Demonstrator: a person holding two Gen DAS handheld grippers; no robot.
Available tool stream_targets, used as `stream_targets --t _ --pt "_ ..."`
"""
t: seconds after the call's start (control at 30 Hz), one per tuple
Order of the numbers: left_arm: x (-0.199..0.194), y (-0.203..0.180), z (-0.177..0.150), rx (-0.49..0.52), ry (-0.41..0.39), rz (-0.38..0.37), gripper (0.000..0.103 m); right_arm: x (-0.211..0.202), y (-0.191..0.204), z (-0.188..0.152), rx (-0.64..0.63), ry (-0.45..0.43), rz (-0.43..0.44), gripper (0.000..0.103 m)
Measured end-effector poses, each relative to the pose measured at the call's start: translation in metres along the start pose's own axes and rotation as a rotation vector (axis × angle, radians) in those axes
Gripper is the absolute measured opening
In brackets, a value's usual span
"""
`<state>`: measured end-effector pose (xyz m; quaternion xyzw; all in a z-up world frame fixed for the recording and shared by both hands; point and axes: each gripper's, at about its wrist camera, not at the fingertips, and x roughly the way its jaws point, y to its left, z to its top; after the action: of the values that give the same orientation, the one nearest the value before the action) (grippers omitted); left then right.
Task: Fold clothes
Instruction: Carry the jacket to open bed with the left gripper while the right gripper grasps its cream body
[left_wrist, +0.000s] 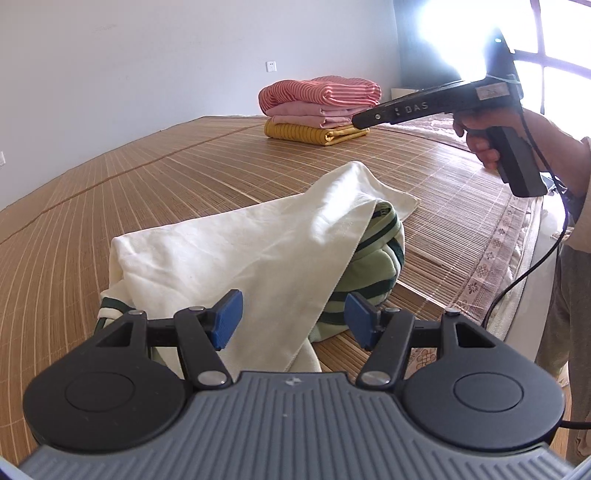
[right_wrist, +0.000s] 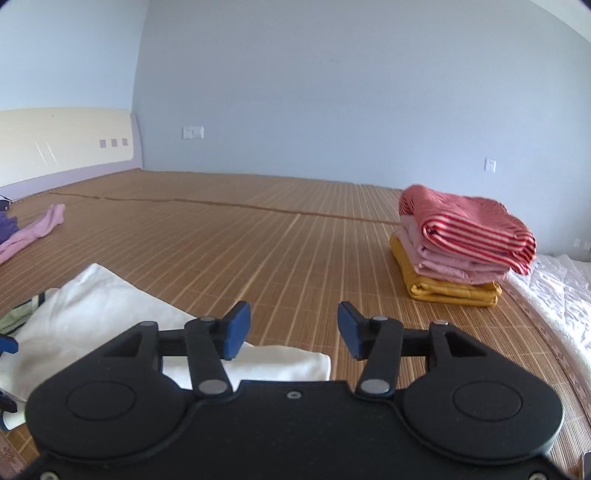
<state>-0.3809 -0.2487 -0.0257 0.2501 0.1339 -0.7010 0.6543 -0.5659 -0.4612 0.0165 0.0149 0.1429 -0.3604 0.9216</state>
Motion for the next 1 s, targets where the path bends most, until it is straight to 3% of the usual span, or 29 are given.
stream_targets --t 0.1,0.2,0.33,0.47,0.67,0.73,0.9,0.97,1.0 --pt "-0.004 0.013 -0.002 -0.012 0.009 0.062 0.067 -0.001 0.024 0.001 -0.093 -0.025 0.216 0.055" --pt "-0.013 0.031 -0.007 -0.052 0.01 0.126 0.067 0.002 0.062 -0.006 -0.24 0.038 0.425 0.056" --pt "-0.026 0.056 -0.015 -0.142 0.006 0.193 0.067 -0.002 0.12 -0.019 -0.402 0.093 0.597 0.057" --pt "-0.032 0.073 -0.021 -0.205 0.01 0.234 0.068 0.003 0.169 -0.039 -0.442 0.118 0.632 0.06" --pt "-0.033 0.075 -0.021 -0.216 0.01 0.233 0.068 0.016 0.206 -0.065 -0.461 0.114 0.575 0.061" --pt "-0.034 0.074 -0.022 -0.214 0.01 0.229 0.068 0.019 0.21 -0.066 -0.457 0.116 0.555 0.061" --pt "-0.032 0.072 -0.022 -0.222 0.009 0.23 0.068 0.031 0.193 -0.056 -0.287 0.167 0.581 0.056" --pt "-0.032 0.072 -0.022 -0.221 0.007 0.237 0.068 0.038 0.184 -0.052 -0.22 0.195 0.583 0.043" --pt "-0.031 0.072 -0.022 -0.222 0.007 0.237 0.068 0.04 0.182 -0.051 -0.208 0.204 0.587 0.026"
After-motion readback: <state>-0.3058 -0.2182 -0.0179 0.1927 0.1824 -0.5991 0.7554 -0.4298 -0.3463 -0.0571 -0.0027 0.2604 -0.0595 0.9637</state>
